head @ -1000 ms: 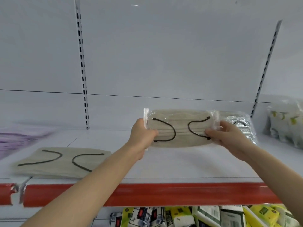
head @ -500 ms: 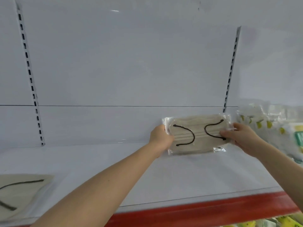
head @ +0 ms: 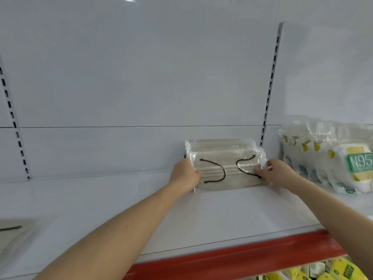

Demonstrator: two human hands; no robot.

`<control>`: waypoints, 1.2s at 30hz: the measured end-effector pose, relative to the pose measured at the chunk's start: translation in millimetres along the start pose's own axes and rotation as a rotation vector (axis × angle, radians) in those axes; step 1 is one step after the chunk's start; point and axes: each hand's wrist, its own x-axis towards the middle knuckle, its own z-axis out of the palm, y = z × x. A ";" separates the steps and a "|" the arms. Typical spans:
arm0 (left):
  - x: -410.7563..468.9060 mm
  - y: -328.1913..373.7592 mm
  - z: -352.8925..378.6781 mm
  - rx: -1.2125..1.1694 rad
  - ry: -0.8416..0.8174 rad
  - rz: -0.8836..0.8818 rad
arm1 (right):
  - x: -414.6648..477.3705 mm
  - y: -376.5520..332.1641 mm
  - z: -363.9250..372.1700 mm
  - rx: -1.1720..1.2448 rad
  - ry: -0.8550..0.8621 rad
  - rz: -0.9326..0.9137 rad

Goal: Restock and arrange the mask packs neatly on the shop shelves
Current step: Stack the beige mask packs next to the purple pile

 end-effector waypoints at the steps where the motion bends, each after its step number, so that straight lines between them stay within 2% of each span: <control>1: -1.8 1.4 -0.9 0.039 -0.006 0.004 | -1.7 -0.9 -0.4 -0.051 0.001 0.004; 5: -9.6 8.1 -6.3 0.240 0.002 0.024 | -7.8 -7.4 -3.0 -0.183 -0.020 -0.032; 9: -26.6 15.4 -18.4 0.351 0.018 0.092 | -19.8 -19.8 -4.1 -0.311 0.106 -0.066; 12: -47.2 15.0 -34.2 0.358 -0.016 0.178 | -34.4 -41.5 2.8 -0.226 0.184 -0.192; 15: -73.4 5.4 -53.4 0.358 -0.017 0.239 | -56.2 -72.2 19.0 -0.143 0.170 -0.345; 19: -109.8 -21.7 -85.4 0.357 0.054 0.294 | -91.9 -124.8 52.3 -0.057 0.063 -0.477; 23: -141.5 -62.7 -130.6 0.348 0.176 0.265 | -126.7 -173.9 94.9 0.016 -0.087 -0.560; 31: -182.2 -153.7 -222.0 0.380 0.275 0.055 | -187.7 -252.1 172.5 0.072 -0.460 -0.562; 36: -193.4 -206.1 -266.2 0.478 0.239 -0.124 | -210.5 -277.9 196.1 0.011 -0.571 -0.522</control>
